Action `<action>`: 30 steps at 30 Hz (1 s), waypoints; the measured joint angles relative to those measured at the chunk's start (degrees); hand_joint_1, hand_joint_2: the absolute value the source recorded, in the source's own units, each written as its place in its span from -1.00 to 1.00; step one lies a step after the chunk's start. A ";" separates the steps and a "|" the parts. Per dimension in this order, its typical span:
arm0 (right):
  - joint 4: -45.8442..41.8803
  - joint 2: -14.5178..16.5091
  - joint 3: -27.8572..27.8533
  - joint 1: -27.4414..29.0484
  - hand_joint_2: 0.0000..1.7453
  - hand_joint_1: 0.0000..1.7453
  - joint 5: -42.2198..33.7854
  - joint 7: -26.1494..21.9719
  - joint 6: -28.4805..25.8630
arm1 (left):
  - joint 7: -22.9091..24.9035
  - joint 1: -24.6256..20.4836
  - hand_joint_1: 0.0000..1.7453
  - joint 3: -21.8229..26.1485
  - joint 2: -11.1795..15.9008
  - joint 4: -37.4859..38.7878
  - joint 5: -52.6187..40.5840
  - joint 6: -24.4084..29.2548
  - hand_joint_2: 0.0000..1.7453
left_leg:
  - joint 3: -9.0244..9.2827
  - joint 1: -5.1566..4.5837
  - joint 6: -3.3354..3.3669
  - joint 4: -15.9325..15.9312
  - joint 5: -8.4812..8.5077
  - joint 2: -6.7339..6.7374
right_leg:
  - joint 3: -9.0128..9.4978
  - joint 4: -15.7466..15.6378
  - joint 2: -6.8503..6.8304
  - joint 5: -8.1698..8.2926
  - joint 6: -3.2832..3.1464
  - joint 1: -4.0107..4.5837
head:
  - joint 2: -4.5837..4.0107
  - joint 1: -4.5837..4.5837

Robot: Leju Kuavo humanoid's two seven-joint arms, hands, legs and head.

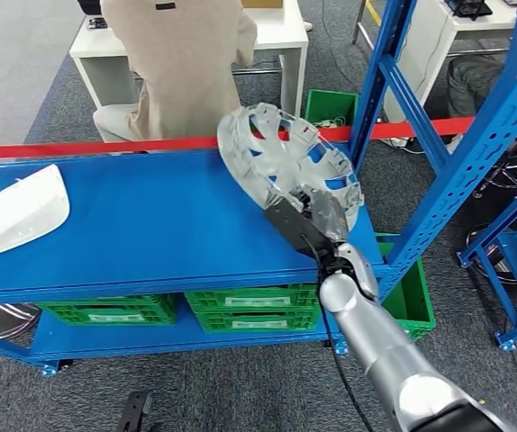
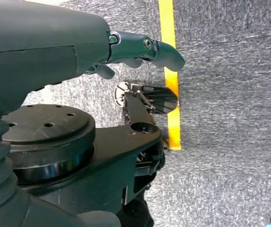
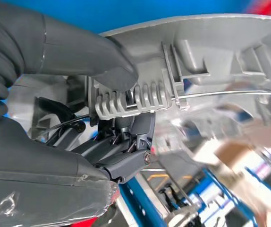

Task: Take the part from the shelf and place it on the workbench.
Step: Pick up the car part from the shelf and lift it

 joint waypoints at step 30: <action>-57.60 -4.67 -3.89 28.70 1.00 1.00 -9.87 -13.56 -14.58 | -2.82 0.42 -1.00 2.19 -0.46 0.00 1.99 1.55 1.00 | -0.42 -0.01 0.02 0.00 -0.03 -0.06 | -0.36 -0.02 -0.11 -0.04 0.03 -0.01 | 0.00 0.01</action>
